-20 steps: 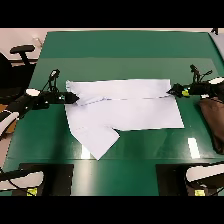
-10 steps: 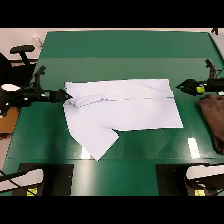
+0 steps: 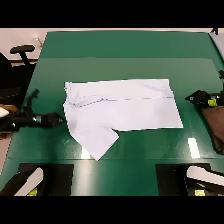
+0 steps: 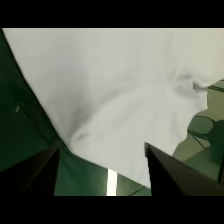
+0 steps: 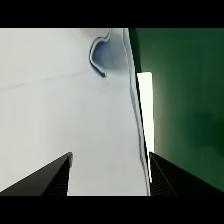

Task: Fold the shirts.

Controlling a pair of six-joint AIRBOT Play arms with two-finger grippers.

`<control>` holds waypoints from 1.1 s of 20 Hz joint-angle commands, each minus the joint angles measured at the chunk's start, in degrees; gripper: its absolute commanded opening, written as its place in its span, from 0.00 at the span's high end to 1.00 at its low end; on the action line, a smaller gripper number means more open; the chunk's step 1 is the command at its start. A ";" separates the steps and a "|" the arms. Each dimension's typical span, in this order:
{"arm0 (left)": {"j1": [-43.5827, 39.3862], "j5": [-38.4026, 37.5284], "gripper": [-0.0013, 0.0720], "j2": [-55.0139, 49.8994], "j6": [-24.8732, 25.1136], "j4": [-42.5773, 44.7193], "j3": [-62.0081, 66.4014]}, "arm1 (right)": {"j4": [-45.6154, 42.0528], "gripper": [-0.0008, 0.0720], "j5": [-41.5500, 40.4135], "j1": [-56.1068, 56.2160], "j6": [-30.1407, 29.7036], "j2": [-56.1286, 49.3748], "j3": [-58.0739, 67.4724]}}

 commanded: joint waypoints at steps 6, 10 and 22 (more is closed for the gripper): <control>-12.70 11.23 0.17 8.26 -14.14 1.84 -11.63 | 2.64 0.22 -1.42 -0.52 0.39 3.06 -3.91; -18.97 18.51 0.17 8.26 -22.18 3.52 -14.49 | 4.33 0.22 -1.29 -0.52 0.26 3.08 -3.91; -31.52 30.14 0.95 8.28 -22.80 -9.60 -18.08 | -0.13 0.22 -0.83 -0.59 0.74 2.75 -3.91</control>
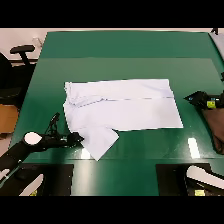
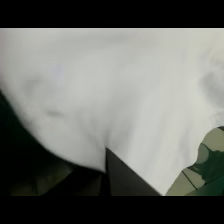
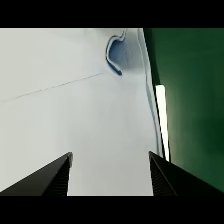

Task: Fold the shirts.

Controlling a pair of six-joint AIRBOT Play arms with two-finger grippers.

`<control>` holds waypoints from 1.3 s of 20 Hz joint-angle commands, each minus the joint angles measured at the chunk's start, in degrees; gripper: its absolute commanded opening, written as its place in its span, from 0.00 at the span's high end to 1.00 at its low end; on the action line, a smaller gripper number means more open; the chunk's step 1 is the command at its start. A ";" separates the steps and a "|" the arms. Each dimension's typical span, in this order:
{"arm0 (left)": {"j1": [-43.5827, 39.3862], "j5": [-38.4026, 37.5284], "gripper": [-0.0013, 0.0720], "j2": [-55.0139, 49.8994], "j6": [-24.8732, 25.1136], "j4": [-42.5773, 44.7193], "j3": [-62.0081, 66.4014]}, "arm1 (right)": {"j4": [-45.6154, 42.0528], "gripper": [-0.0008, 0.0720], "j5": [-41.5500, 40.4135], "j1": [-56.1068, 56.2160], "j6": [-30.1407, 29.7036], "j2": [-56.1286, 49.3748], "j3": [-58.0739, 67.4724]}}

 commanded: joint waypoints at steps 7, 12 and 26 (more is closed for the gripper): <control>-0.74 4.24 0.95 0.15 3.30 0.94 9.18 | -10.05 0.23 12.66 -4.94 7.87 -9.09 -0.04; -0.74 4.24 0.95 0.15 5.25 1.57 11.13 | -14.16 0.23 12.11 -5.07 7.82 -10.78 -1.31; -0.74 4.52 0.96 0.17 8.11 1.42 12.83 | -6.01 0.96 4.42 3.72 5.51 -10.16 -3.69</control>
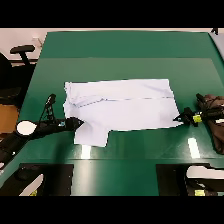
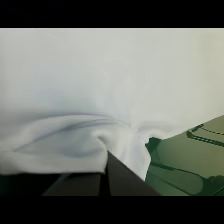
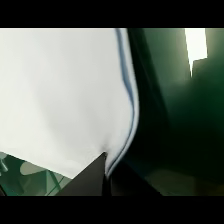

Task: Fold the shirts.

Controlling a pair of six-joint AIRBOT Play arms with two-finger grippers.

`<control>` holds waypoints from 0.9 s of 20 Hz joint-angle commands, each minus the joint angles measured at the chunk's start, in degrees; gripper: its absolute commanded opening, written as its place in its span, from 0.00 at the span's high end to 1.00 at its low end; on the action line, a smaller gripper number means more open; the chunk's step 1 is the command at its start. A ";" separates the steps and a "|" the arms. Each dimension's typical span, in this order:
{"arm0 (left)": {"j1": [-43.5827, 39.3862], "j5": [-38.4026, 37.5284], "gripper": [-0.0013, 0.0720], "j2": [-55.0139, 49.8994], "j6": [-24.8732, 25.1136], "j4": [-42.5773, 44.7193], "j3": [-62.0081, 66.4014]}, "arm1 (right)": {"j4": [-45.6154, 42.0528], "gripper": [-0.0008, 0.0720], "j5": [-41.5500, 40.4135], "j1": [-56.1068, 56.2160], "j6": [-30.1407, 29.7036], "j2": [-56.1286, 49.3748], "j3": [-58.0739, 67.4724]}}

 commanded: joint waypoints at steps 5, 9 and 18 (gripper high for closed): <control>-0.02 5.03 0.96 0.04 10.19 0.09 11.58 | 12.57 0.96 1.25 1.27 -0.24 6.14 12.76; -0.02 15.08 0.96 -1.27 13.51 0.13 13.09 | 18.27 0.96 0.46 1.51 -0.22 3.43 22.51; -0.09 33.35 0.95 -23.98 23.04 -0.02 20.85 | 18.32 0.96 -3.96 10.05 -1.07 -20.48 42.03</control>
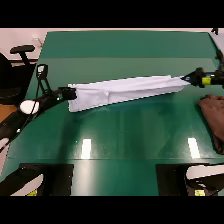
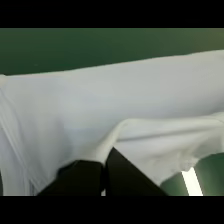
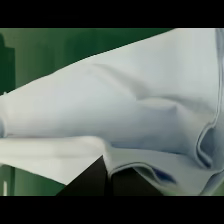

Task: Fold the shirts.

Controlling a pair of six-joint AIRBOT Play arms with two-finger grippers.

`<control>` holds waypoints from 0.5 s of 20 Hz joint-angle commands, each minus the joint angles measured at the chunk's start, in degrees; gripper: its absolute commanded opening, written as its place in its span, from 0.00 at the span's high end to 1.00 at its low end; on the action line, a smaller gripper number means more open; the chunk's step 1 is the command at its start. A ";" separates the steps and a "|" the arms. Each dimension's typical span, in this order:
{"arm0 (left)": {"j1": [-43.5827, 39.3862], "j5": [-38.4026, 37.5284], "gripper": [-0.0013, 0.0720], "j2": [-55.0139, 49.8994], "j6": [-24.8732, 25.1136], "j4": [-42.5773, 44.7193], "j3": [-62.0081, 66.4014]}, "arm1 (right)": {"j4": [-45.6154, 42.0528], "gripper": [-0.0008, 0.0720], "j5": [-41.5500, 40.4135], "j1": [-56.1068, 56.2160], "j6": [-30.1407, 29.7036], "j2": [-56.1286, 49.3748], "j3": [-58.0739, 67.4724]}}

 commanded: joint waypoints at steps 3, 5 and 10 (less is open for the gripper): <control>0.00 4.85 0.95 -17.81 4.50 0.11 12.46 | 0.68 0.96 -3.87 5.53 0.28 -16.31 15.41; -0.02 3.89 0.95 -21.59 4.48 0.13 15.50 | 0.70 0.96 -3.82 6.60 0.94 -20.55 20.04; 0.00 3.69 0.95 -23.91 6.16 0.24 16.11 | 0.57 0.96 -2.32 8.74 2.86 -28.59 29.90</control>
